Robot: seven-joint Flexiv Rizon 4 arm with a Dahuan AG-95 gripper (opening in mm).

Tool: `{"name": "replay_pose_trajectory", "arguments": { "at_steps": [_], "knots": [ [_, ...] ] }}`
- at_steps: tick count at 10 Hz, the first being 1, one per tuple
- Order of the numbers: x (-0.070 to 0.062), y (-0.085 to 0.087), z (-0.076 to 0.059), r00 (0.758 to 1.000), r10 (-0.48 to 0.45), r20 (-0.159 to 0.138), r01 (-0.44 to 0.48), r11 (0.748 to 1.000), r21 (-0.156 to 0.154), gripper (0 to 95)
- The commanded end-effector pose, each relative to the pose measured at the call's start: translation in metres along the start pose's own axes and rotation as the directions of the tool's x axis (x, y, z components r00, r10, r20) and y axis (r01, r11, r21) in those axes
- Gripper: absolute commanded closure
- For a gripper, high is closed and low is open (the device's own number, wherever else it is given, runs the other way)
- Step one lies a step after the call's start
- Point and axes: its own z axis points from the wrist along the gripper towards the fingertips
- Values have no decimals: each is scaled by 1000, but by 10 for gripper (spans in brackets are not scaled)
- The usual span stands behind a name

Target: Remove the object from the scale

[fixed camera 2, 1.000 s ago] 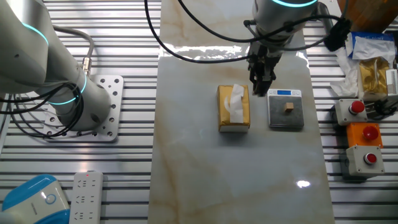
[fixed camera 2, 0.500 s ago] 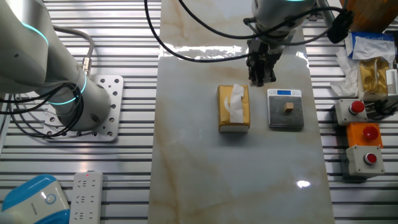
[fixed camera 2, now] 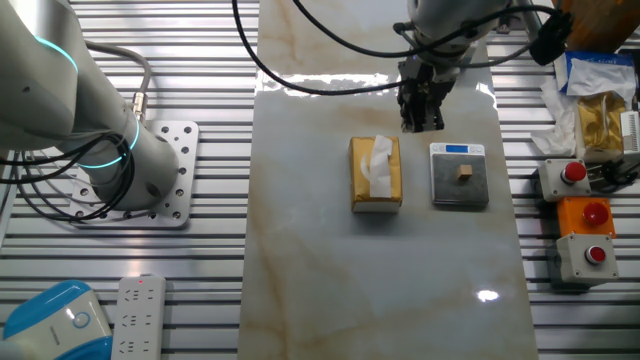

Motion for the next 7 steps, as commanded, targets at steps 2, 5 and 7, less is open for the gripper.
{"name": "replay_pose_trajectory", "arguments": {
  "at_steps": [2, 5, 7],
  "knots": [
    [-1, 0, -1, 1000, 5, 0, -5, 1000, -1, 950],
    [-2, -1, 0, 1000, 15, -1, -15, 1000, -4, 950],
    [-5, -4, 6, 1000, 16, -2, -16, 1000, -3, 950]
  ]
}}
